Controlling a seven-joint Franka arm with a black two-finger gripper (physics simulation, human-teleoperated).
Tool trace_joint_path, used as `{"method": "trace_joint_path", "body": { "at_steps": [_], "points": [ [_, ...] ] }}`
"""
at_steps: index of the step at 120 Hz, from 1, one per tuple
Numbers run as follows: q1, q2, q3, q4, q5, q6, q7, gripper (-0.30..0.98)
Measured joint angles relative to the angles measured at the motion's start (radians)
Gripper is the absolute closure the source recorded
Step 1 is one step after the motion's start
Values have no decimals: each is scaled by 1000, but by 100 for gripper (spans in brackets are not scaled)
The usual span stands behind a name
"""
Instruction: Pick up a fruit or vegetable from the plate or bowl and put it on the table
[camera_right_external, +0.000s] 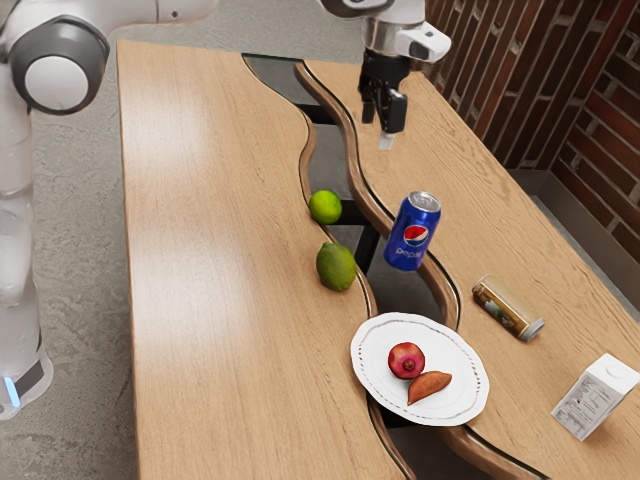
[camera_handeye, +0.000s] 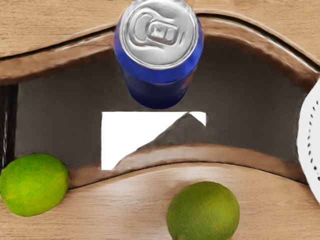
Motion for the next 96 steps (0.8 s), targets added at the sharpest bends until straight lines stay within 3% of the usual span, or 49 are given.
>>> {"method": "trace_joint_path", "body": {
  "at_steps": [31, 39, 57, 82, 96],
  "points": [
    [106, 8, 7, 39, -40, -6, 60, 0],
    [36, 28, -1, 47, -40, -6, 72, 0],
    [-263, 66, -6, 49, -39, -5, 93, 0],
    [-327, 66, -5, 48, -27, -5, 115, 0],
    [-371, 26, 0, -66, 0, 46, 126, 0]
  ]
}}
